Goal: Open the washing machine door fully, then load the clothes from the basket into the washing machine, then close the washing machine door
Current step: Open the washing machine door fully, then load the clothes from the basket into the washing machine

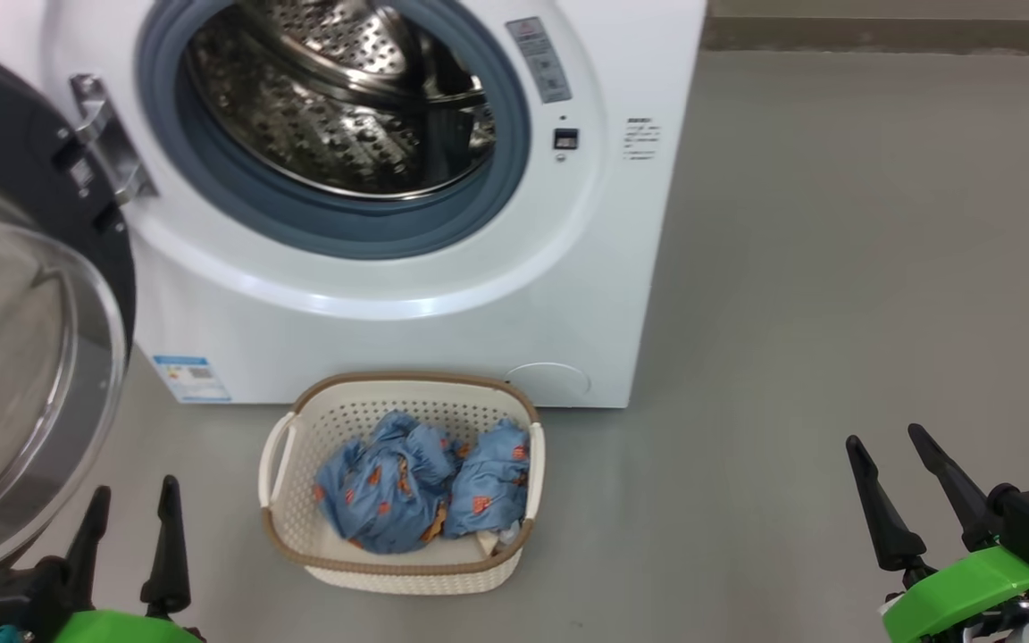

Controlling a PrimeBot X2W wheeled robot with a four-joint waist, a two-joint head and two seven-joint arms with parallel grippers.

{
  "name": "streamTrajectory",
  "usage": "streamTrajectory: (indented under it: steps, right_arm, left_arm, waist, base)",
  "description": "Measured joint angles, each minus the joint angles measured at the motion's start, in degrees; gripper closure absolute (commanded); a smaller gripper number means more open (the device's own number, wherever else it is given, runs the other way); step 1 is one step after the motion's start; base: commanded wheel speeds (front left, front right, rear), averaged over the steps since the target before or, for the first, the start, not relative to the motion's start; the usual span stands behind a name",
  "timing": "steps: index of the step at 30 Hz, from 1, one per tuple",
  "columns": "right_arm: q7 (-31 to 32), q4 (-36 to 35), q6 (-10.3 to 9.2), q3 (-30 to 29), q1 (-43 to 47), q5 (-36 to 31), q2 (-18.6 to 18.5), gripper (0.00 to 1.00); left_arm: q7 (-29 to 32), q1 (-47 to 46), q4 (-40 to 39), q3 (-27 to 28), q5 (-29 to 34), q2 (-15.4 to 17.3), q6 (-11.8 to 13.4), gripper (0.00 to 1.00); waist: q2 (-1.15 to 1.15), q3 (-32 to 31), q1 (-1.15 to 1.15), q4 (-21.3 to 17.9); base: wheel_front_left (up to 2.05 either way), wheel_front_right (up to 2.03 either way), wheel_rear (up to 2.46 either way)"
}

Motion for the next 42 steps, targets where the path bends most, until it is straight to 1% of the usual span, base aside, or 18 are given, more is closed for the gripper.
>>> streamTrajectory:
  steps: [8, 18, 29, 42]
  right_arm:
    - [0.0, -0.1, 0.0, -0.5, 0.0, 0.0, -0.1, 0.0]
    - [0.0, -0.2, 0.0, -1.0, 0.4, 0.0, -0.1, 0.0]
    - [0.0, -0.3, 0.0, -1.8, 1.3, 0.0, 0.1, 0.0]
    - [0.0, -0.6, 0.0, -2.1, 1.3, 0.0, 0.3, 0.0]
  left_arm:
    - [0.0, 1.9, -1.1, -1.1, -0.1, 0.3, 0.0, 0.0]
    - [0.0, 3.3, -1.8, -2.5, -1.5, 0.3, 0.0, 0.0]
    - [0.0, 3.5, -2.5, -3.3, -1.9, 0.7, 0.0, 0.0]
    - [0.0, 4.1, -3.6, -2.6, -1.6, 0.7, 0.0, 0.0]
  waist:
    - [0.0, -0.9, 0.0, -3.1]
    - [0.0, -1.4, 0.0, -5.2]
    - [0.0, -1.3, 0.0, -5.6]
    - [0.0, -0.8, 0.0, -5.3]
  base:
    - [0.0, 0.0, 0.0]
    - [0.0, 0.0, 0.0]
    - [0.0, 0.0, 0.0]
    - [0.0, 0.0, 0.0]
